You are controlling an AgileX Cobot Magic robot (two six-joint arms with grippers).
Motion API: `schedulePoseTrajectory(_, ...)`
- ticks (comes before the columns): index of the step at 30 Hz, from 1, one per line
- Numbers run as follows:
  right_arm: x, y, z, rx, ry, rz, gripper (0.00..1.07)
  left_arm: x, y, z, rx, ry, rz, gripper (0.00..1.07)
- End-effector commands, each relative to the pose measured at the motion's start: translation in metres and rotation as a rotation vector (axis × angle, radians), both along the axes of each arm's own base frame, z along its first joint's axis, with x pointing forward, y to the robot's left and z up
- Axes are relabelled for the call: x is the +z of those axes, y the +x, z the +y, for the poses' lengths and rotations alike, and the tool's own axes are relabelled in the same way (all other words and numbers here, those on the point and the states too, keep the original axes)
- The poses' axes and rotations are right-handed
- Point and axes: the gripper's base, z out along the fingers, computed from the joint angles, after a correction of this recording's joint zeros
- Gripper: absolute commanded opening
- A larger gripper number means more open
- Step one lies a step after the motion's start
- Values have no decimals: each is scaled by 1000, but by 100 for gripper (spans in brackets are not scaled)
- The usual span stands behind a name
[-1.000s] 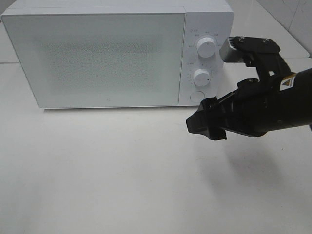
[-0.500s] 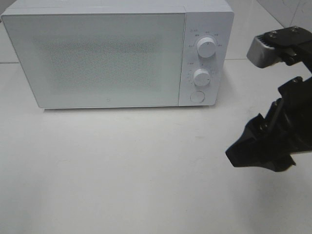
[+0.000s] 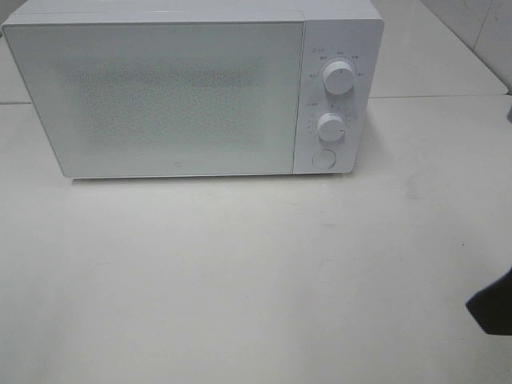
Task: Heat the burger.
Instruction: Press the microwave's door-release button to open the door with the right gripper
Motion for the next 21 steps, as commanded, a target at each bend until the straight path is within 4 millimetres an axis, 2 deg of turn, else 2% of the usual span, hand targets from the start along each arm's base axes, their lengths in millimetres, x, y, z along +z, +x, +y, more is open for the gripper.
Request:
schedulePoseTrajectory(1,9,-13,-15,-47,-36,-26,75,0,0,0,3,-4,-17,100)
schedulePoseTrajectory(4,10,-16,-17,-51,-39,-26,75,0,0,0,3,-4,-17,100)
schedulePoseTrajectory(8,18,-38,-30,-52,-15,-80,75,0,0,0,3,-4,-17,100)
schedulePoseTrajectory(10,20,-41,-33,-60,-3,-104,75,0,0,0,3,-4,-17,100)
schedulePoseTrajectory(13,25,-50,-44,-120,16,-172,75,0,0,0,3,-4,-17,100)
schedulePoseTrajectory(15,31,-66,-60,-238,16,-290,75,0,0,0,3,-4,-17,100)
schedulePoseTrajectory(21,29,-87,-72,-332,35,-430,75,0,0,0,3,-4,-17,100)
